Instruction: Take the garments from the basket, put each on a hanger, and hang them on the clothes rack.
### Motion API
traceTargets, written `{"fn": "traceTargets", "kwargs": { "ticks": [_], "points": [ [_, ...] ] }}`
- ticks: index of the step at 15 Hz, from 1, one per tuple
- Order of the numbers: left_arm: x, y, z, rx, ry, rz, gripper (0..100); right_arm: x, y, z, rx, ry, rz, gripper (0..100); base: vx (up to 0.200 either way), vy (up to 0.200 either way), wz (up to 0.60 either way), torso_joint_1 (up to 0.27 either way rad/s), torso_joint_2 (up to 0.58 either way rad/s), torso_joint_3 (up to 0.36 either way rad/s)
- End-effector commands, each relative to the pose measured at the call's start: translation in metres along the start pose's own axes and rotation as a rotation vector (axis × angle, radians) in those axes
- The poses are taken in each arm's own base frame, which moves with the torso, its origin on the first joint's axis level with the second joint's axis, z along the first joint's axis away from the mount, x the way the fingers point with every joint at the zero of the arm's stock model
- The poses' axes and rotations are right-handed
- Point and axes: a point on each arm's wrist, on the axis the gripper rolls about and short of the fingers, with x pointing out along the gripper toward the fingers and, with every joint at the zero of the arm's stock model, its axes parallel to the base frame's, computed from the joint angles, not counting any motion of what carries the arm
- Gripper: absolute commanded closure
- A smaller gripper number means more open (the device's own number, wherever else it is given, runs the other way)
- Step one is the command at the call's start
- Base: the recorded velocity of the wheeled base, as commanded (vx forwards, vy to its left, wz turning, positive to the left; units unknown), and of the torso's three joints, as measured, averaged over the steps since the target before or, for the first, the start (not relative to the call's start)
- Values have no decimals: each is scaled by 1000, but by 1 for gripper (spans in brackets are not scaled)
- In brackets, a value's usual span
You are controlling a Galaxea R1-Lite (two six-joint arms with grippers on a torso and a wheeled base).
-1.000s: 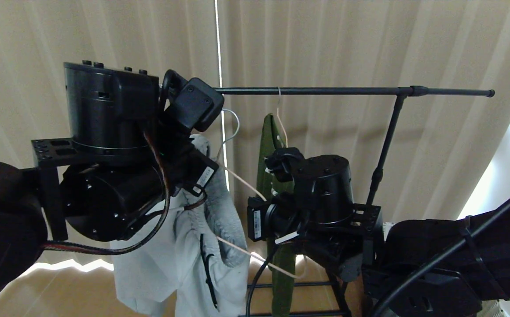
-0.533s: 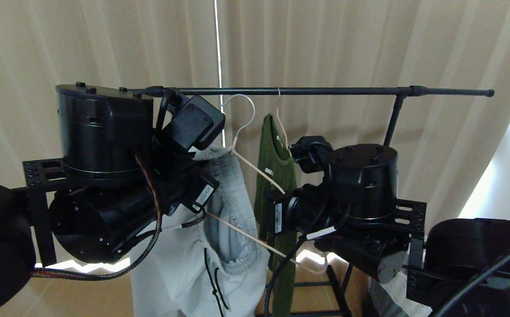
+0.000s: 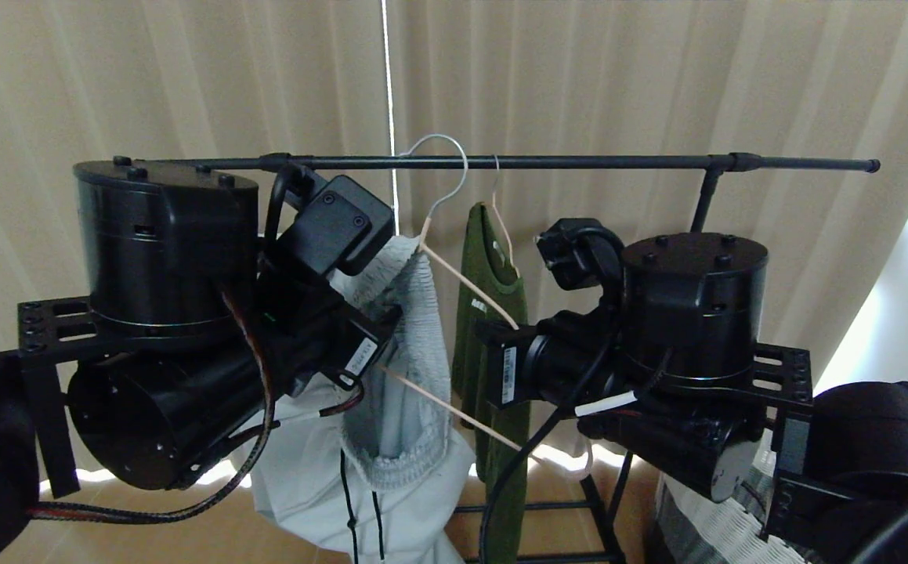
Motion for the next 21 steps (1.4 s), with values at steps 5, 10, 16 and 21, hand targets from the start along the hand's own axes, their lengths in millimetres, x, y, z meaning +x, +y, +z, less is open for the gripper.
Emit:
{"fn": "traceTargets", "kwargs": {
  "ticks": [5, 10, 16, 21],
  "points": [
    [-30, 9, -14, -5, -61, -97, 0, -5, -21, 15, -21, -40, -53, 100, 0, 0, 0, 0, 0, 0],
    [-41, 14, -23, -20, -104, -77, 0, -40, -54, 19, -68, -32, -62, 100, 0, 0, 0, 0, 0, 0],
    [-24, 13, -27, 147, -192, -87, 0, -77, -78, 0, -173, 41, 50, 100, 0, 0, 0, 0, 0, 0],
    [-12, 8, -18, 198, -295, -203, 0, -74, -74, 3, -209, 52, 160, 100, 0, 0, 0, 0, 0, 0]
  ]
}}
